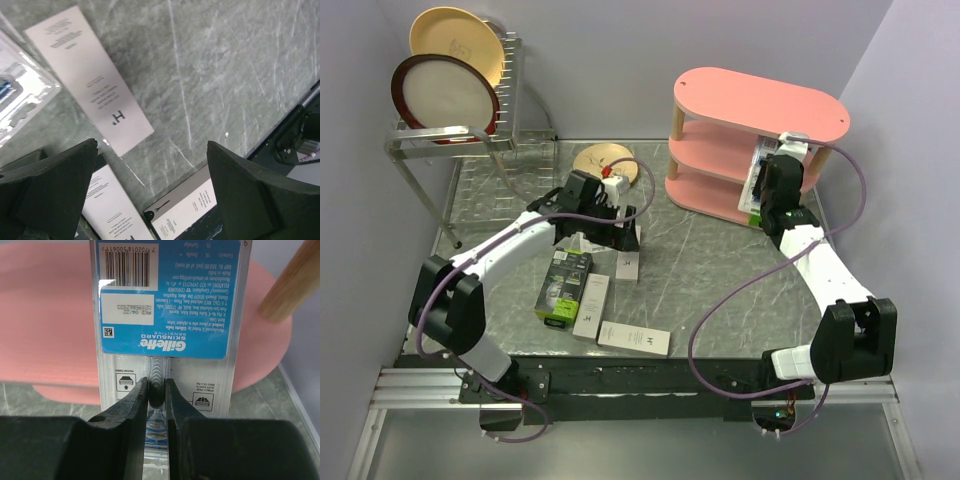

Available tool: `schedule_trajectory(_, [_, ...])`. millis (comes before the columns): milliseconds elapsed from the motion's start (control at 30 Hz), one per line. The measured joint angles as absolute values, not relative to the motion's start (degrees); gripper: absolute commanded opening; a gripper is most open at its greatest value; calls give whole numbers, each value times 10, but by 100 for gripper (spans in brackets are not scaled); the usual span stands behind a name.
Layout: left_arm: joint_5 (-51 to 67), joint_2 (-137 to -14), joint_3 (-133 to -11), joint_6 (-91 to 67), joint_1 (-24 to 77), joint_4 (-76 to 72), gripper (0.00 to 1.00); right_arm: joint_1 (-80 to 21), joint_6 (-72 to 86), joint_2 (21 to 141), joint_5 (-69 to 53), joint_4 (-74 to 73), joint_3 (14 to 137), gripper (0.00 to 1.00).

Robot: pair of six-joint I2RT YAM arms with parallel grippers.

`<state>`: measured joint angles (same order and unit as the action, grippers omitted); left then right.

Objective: Place and organize the shaving razors onto the shelf

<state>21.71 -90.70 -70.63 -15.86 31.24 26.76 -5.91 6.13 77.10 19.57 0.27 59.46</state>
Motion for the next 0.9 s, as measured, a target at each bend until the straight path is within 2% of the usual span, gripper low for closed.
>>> schedule_trajectory(167, [248, -924, -706, -161, 339, 234, 93, -35, 61, 779, 194, 9, 601, 2])
schedule_trajectory(267, [279, -938, -685, -185, 366, 102, 85, -25, 61, 789, 189, 4, 607, 9])
schedule_trajectory(300, [289, -946, -680, -197, 375, 55, 72, -22, 61, 794, 187, 0, 611, 9])
schedule_trajectory(367, [309, -980, -687, -222, 397, -48, 53, -19, 61, 799, 183, -4, 618, 11])
schedule_trajectory(400, [318, -1013, -718, -233, 408, -79, 32, -19, 61, 800, 180, -5, 621, 11])
schedule_trajectory(467, [334, -1098, -818, -256, 425, -106, 16, -18, 60, 801, 178, -7, 626, 11])
schedule_trajectory(500, [343, -1154, -889, -267, 433, -123, 4, -17, 60, 801, 176, -8, 630, 11])
schedule_trajectory(533, [347, -1196, -938, -279, 439, -140, 1, -17, 61, 802, 173, -9, 635, 12])
schedule_trajectory(633, [348, -1271, -1002, -327, 448, -192, 1, -16, 60, 802, 170, -6, 642, 12])
schedule_trajectory(767, [342, -1347, -1059, -389, 458, -236, 1, -15, 59, 805, 166, -5, 645, 13])
schedule_trajectory(900, [319, -1383, -1067, -425, 474, -261, 4, -13, 59, 814, 164, -4, 646, 15])
